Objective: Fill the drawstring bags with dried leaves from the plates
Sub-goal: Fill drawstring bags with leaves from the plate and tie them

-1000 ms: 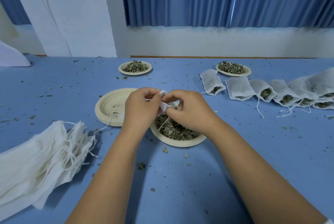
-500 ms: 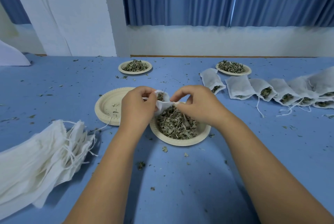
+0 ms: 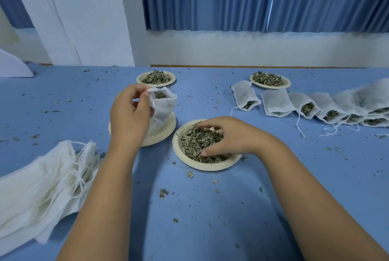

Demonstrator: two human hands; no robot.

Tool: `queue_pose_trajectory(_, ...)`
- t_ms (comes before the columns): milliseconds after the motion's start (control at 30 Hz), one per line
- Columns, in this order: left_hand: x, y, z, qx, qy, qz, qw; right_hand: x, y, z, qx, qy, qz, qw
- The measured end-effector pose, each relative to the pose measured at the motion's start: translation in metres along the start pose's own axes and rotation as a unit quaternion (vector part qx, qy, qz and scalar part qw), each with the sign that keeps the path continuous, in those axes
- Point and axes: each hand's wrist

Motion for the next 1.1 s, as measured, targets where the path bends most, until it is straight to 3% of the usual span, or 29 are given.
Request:
queue_pose_trajectory(267,-0.009,-0.017,0.012,-0.161,0.024,-0.107,0.981,-0.002,-0.018,-0.011,0.054,-0.008,0.077,0.996)
queue_pose_trajectory(567,-0.005,-0.021,0.014,-0.121,0.052,-0.121,0.984,0.001,0.005,-0.006,0.138,-0.033,-0.051,0.989)
queue_pose_trajectory(767,-0.003,-0.026,0.016,-0.111,0.054,-0.12,0.985,0.0,0.017,0.002,0.223,-0.035,-0.171,0.959)
queue_pose_trajectory(967,-0.001,-0.034,0.02,-0.102,0.067,-0.092,0.988,-0.017,0.011,0.003,0.235,0.017,-0.284,0.929)
queue_pose_trajectory(1100,0.0,-0.039,0.022,-0.112,0.108,-0.028,0.987,-0.025,-0.005,-0.005,0.245,-0.004,-0.27,0.931)
Point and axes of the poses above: each hand's wrist, its own z-axis away from the middle knuckle, its own y-axis out of the back of the hand, x = y × z, and after that the axes turned 9 degrees about z, right-handed
